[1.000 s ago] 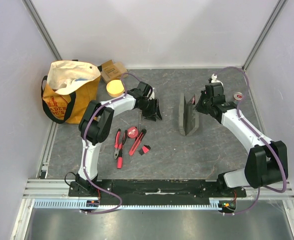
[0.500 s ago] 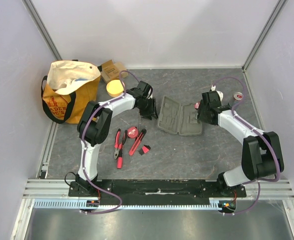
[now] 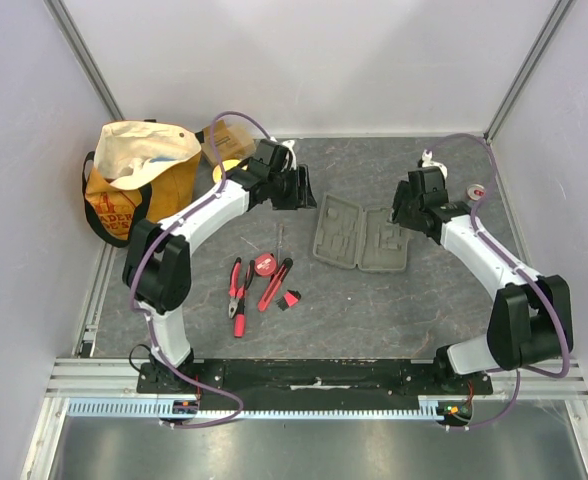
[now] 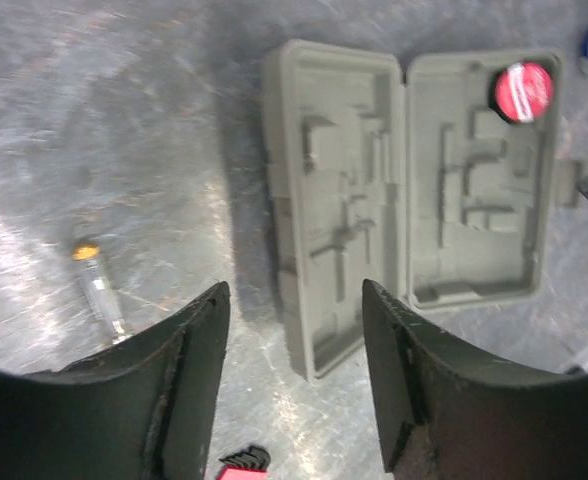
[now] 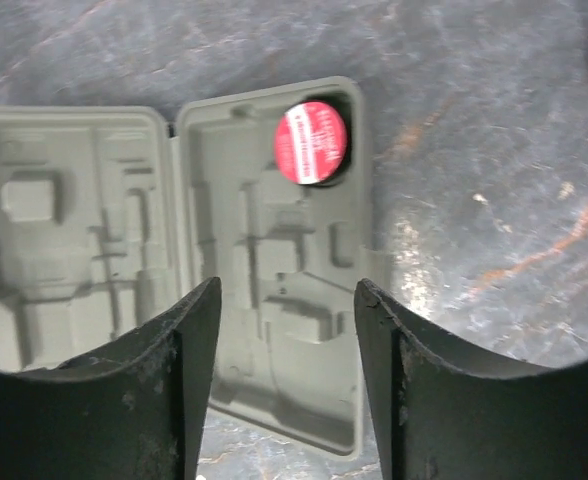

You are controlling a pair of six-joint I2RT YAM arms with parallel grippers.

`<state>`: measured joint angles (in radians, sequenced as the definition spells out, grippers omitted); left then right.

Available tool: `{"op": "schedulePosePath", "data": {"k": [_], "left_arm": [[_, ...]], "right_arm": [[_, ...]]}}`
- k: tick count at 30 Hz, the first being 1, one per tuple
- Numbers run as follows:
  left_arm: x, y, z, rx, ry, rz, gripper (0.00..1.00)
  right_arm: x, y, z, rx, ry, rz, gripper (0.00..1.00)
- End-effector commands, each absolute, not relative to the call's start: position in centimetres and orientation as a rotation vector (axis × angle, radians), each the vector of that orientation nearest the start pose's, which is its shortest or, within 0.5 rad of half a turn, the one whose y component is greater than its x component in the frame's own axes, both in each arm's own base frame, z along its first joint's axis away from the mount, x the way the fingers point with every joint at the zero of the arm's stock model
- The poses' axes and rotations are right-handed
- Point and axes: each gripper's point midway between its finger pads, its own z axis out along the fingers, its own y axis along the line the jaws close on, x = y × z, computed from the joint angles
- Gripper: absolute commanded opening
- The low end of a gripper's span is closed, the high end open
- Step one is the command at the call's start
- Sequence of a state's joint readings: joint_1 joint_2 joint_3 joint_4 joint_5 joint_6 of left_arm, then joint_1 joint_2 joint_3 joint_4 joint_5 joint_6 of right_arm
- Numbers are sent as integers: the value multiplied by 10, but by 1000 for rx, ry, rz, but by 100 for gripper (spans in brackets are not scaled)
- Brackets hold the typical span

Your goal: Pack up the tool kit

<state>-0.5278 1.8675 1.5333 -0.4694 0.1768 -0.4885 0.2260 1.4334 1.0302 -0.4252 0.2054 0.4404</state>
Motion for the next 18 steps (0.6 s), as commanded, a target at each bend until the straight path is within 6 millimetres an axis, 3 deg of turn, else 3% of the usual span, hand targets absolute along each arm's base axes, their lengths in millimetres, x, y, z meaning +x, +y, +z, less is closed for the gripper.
{"op": "schedulePosePath", "data": {"k": [1,8,14,18], "left_arm": [[380,-320,131,272,2482,-915,58],[366,-318,83,261,2610,-916,39],[351,-313,56,275,2693,-899,34],[344,-310,43,291,2734,-882,33]], "right_arm": [[377,110,142,195,2318,238,59],[361,139,92,171,2440,269,47],[349,129,45,221,2550,173,38],[345,127,29,234,2595,149,35]]}}
